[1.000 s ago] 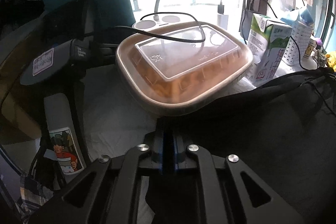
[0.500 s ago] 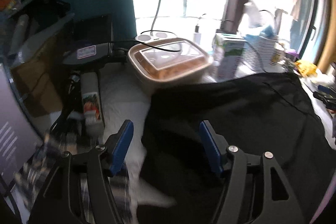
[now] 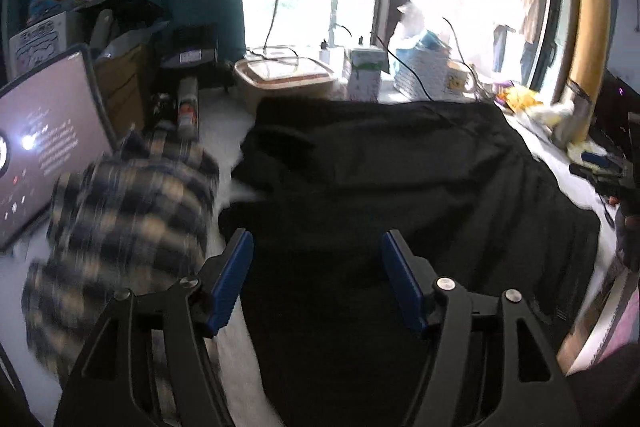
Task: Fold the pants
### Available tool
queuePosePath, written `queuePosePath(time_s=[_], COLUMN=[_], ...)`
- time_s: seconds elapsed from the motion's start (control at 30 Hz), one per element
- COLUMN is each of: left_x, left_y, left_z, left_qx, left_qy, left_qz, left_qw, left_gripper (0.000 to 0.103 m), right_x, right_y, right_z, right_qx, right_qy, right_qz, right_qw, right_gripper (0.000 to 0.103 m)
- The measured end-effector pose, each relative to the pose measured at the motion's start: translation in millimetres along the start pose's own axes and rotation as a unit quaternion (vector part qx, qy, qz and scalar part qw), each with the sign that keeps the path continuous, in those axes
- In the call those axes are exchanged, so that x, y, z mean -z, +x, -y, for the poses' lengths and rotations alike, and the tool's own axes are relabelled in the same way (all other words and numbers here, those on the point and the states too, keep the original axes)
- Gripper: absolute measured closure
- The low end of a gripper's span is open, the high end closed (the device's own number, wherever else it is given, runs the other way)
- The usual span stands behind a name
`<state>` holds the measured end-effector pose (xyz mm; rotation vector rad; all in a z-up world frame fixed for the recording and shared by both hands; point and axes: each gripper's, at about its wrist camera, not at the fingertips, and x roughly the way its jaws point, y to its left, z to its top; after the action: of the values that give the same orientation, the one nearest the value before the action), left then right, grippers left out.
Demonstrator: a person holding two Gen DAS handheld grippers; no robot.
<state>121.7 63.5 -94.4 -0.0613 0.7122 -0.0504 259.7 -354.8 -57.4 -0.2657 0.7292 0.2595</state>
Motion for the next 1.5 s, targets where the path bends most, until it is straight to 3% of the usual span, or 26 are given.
queuePosePath(time_s=[0.17,0.3,0.43,0.63,1.03,1.3,1.4,1.5], left_x=[41.1,67.0,91.6,116.6,135.5,146.8,145.3,134.3], left_y=[-22.8,-44.5,-61.6,-68.7,-73.5,-63.3,-64.7,-73.5], left_z=[-4.9,-2.8,5.4,12.8,39.5,36.8,43.6,50.1], left_qx=[-0.001,-0.018,-0.036,-0.031,-0.019,-0.060,-0.088,-0.079], left_qy=[-0.036,-0.045,-0.022,0.000,0.096,0.157,0.187,0.192], left_qz=[-0.022,-0.012,-0.002,-0.014,-0.015,-0.046,-0.030,0.005], left_qw=[0.9991,0.9987,0.9991,0.9994,0.9951,0.9846,0.9780,0.9782], left_gripper=[0.036,0.036,0.036,0.036,0.036,0.036,0.036,0.036], right_x=[33.3,55.8,69.7,81.8,120.3,123.6,120.2,114.7], right_y=[-27.0,-46.7,-64.7,-77.3,-80.5,-69.6,-61.3,-60.5], right_z=[1.9,-4.5,-13.7,-21.1,1.0,-17.6,-28.2,-35.5], right_qx=[0.011,0.013,0.014,0.020,0.138,0.109,0.100,0.088], right_qy=[0.013,0.023,0.031,0.038,-0.003,-0.026,-0.034,-0.038], right_qz=[-0.006,-0.008,-0.001,0.001,-0.055,-0.067,-0.066,-0.058], right_qw=[1.000,1.000,0.999,0.999,0.989,0.991,0.992,0.994], right_gripper=[0.021,0.021,0.021,0.021,0.021,0.021,0.021,0.021])
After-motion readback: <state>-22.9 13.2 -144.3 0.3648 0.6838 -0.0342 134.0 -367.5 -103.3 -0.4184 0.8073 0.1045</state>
